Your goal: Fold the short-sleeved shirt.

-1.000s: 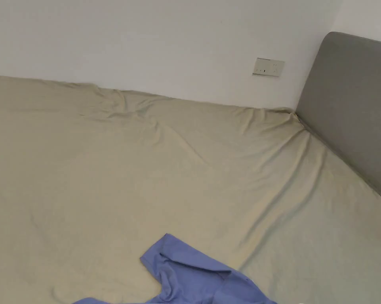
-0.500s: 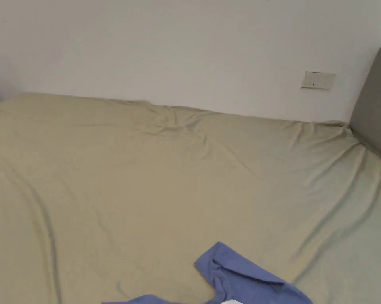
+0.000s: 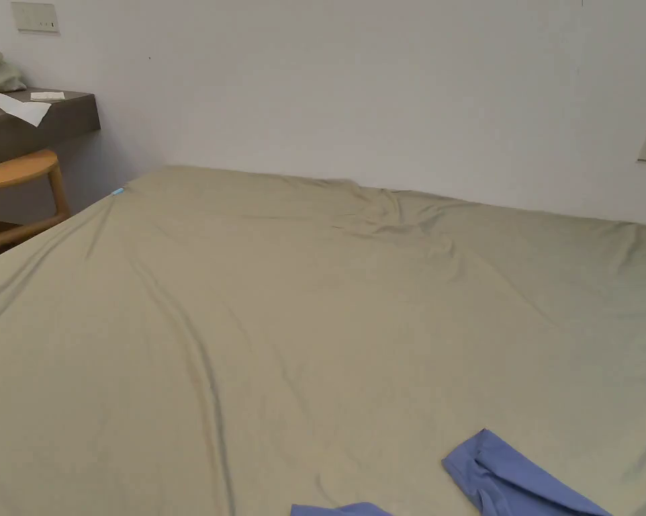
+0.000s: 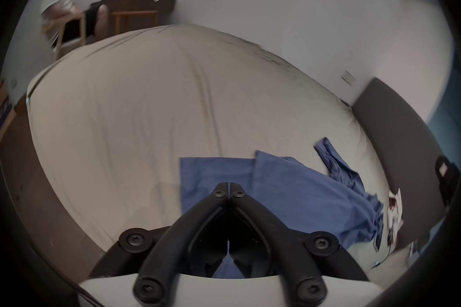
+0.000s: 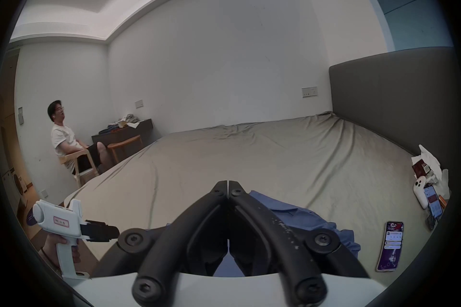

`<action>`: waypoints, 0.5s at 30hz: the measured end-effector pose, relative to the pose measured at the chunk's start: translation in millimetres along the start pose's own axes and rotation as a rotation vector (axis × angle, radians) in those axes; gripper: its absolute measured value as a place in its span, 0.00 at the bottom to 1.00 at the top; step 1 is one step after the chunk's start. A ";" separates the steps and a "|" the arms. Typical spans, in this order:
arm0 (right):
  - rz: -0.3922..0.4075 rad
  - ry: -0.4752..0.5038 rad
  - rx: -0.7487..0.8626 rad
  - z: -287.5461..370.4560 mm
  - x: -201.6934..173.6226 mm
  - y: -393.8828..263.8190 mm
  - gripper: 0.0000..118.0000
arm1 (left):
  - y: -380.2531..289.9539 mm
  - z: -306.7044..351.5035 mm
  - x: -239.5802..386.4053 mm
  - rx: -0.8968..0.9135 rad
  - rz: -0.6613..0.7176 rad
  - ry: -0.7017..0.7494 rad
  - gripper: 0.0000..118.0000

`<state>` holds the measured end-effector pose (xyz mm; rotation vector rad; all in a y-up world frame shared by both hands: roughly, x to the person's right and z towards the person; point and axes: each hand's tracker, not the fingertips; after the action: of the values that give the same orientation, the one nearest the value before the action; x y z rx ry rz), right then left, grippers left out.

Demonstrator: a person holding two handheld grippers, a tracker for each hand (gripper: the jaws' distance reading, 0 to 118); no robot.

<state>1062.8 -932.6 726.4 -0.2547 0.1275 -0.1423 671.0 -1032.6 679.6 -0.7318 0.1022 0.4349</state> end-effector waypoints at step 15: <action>-0.051 -0.066 -0.058 -16.1 15.8 -2.6 0.01 | 33.4 -122.3 -28.4 -0.133 -0.030 0.067 0.81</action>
<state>1075.7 -941.4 709.9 -0.3202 0.0596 -0.1805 638.6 -1102.0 574.6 -0.8775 0.1261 0.3914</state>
